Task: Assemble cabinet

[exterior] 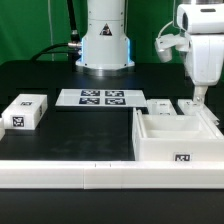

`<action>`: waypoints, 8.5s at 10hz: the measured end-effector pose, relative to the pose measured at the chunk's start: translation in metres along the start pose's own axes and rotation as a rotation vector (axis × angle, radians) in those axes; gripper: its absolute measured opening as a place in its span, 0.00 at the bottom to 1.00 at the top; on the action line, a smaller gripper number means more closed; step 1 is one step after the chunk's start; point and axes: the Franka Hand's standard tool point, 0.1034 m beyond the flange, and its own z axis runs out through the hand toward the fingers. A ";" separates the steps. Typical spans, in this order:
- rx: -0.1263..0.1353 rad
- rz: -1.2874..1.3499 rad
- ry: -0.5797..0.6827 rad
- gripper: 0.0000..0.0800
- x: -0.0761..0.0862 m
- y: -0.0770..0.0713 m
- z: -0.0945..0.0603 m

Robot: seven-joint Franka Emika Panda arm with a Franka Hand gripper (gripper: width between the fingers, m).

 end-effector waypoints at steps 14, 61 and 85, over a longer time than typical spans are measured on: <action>0.048 -0.013 0.052 1.00 0.023 -0.063 0.055; -0.005 -0.031 0.020 0.09 -0.028 0.012 0.007; -0.017 -0.030 0.053 0.94 -0.026 0.110 0.005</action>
Offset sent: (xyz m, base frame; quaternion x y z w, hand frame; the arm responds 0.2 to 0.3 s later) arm -0.0349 0.0198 -0.0104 0.0114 0.0476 0.0302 0.9983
